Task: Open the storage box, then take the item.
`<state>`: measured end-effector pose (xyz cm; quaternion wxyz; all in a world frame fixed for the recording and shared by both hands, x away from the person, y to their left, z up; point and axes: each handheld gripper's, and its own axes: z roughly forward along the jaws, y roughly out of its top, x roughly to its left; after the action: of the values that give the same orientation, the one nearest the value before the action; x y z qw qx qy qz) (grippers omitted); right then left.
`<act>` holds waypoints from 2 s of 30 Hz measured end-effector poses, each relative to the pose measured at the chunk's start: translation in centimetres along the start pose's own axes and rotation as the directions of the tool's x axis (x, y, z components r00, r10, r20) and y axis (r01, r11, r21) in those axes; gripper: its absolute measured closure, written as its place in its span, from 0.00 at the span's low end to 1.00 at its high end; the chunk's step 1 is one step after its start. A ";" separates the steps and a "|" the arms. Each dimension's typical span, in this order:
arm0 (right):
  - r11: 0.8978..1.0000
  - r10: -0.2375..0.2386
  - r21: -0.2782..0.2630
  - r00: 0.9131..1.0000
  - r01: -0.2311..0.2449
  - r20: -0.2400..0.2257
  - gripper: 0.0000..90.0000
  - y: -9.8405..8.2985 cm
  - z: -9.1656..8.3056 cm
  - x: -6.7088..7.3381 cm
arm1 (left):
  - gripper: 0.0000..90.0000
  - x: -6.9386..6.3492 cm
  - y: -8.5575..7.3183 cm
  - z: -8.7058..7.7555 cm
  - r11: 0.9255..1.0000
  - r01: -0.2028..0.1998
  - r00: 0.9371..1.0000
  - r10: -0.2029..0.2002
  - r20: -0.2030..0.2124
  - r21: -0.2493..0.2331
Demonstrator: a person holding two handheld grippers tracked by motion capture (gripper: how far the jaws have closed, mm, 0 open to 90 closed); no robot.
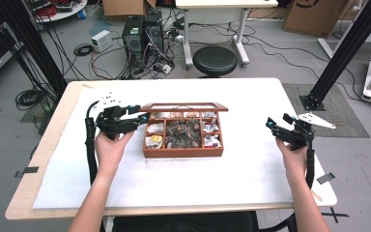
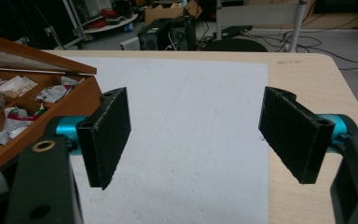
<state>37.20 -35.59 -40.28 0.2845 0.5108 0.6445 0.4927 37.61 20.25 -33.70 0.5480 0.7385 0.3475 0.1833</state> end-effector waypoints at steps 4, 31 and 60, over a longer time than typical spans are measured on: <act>1.000 -0.003 0.000 1.000 0.003 0.001 0.28 0.0 0.0 0.0 | 0.55 0.5 0.3 0.3 1.000 0.020 1.000 -0.020 0.004 0.004; 1.000 -0.007 0.001 1.000 0.007 -0.004 0.28 0.0 0.2 0.0 | 0.56 2.3 4.5 1.7 1.000 0.024 0.999 -0.024 -0.025 0.014; 1.000 0.009 -0.008 1.000 -0.009 -0.017 0.28 0.2 0.4 0.1 | 0.56 3.0 5.4 2.3 0.998 0.062 0.997 -0.063 -0.036 -0.006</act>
<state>37.57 -35.37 -40.20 0.2791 0.5083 0.6426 0.5009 42.91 19.95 -29.76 0.5489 0.7224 0.3799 0.1803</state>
